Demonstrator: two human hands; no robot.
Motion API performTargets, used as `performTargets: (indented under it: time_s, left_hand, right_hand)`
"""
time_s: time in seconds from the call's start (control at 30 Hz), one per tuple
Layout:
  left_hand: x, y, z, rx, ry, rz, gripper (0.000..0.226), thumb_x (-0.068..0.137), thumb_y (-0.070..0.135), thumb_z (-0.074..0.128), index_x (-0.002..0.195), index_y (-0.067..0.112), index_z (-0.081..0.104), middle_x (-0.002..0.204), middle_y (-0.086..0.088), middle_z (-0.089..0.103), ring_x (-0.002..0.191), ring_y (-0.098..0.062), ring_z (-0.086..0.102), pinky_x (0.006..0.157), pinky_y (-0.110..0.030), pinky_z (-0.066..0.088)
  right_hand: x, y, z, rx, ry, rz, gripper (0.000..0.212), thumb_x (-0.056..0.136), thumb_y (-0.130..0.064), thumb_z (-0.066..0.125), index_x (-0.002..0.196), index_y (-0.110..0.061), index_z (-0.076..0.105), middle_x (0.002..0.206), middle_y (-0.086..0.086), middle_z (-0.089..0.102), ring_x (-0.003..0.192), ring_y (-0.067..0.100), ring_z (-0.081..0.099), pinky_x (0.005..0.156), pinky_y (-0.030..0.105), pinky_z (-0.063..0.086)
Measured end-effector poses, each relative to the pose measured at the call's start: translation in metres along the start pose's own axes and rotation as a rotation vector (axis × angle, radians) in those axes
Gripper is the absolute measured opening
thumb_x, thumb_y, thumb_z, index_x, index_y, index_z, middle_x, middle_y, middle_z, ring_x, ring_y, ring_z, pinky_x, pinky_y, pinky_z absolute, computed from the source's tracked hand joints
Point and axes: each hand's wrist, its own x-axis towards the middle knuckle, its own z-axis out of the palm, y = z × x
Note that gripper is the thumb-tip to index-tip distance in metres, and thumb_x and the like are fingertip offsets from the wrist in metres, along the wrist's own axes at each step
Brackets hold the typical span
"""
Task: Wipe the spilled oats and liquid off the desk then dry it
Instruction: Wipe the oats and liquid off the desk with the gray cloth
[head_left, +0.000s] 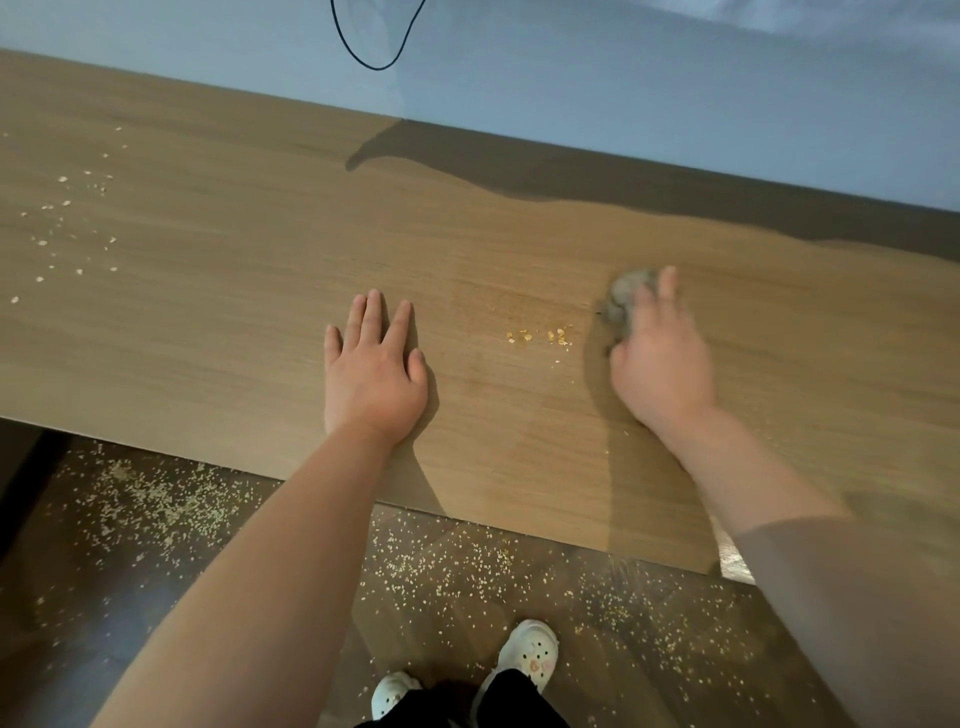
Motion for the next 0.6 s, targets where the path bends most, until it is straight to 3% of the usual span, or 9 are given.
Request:
performTargets:
  time_s: [0.1,0.2,0.3,0.37,0.53,0.6]
  left_hand:
    - [-0.001,0.000,-0.001,-0.007,0.000,-0.006,0.057,0.099,0.031,0.036,0.154,0.023,0.024,0.164,-0.007,0.009,0.151,-0.019,-0.001,0.121,-0.044,0.001]
    - [0.000,0.000,0.000,-0.002,0.000,-0.004,0.057,0.099,0.030,0.036,0.154,0.023,0.025,0.164,-0.007,0.011,0.151,-0.020,0.001,0.121,-0.045,0.002]
    - [0.000,-0.001,0.001,0.008,0.000,-0.004,0.057,0.099,0.030,0.035,0.154,0.023,0.025,0.163,-0.008,0.011,0.151,-0.020,0.001,0.121,-0.046,0.003]
    - [-0.001,-0.002,0.000,0.012,-0.008,-0.006,0.057,0.099,0.030,0.035,0.154,0.023,0.024,0.164,-0.008,0.010,0.151,-0.019,0.000,0.122,-0.046,0.002]
    - [-0.001,0.000,-0.001,0.007,-0.013,-0.007,0.057,0.099,0.029,0.035,0.155,0.022,0.024,0.164,-0.008,0.009,0.151,-0.020,-0.001,0.122,-0.046,0.001]
    - [0.000,0.001,-0.002,0.006,-0.016,-0.007,0.057,0.099,0.029,0.035,0.155,0.023,0.024,0.164,-0.008,0.009,0.151,-0.020,-0.001,0.122,-0.046,0.001]
  right_hand:
    - [-0.004,-0.021,0.003,-0.086,-0.055,-0.123,0.067,0.094,-0.023,0.046,0.152,-0.002,0.020,0.162,0.020,0.006,0.142,0.039,0.029,0.113,0.044,0.031]
    - [0.010,0.016,-0.011,-0.125,0.012,-0.047,0.058,0.092,-0.026,0.048,0.144,-0.005,0.037,0.161,0.018,0.015,0.135,0.040,0.038,0.107,0.048,0.039]
    - [0.011,0.069,-0.023,-0.066,0.053,0.081,0.042,0.087,-0.029,0.056,0.122,-0.005,0.057,0.162,0.016,0.012,0.147,0.036,0.019,0.119,0.051,0.019]
    - [-0.007,0.081,-0.021,0.097,0.076,0.118,0.034,0.084,-0.022,0.061,0.113,-0.005,0.059,0.163,0.012,0.008,0.150,0.029,0.009,0.122,0.049,0.013]
    - [-0.055,0.033,-0.004,0.273,0.010,0.105,0.049,0.087,-0.018,0.058,0.134,-0.015,0.046,0.164,0.002,0.003,0.151,0.020,0.005,0.120,0.044,0.023]
    - [-0.060,-0.001,0.000,0.242,-0.061,-0.012,0.056,0.090,-0.017,0.055,0.144,-0.016,0.038,0.164,0.003,0.002,0.151,0.022,0.002,0.122,0.043,0.010]
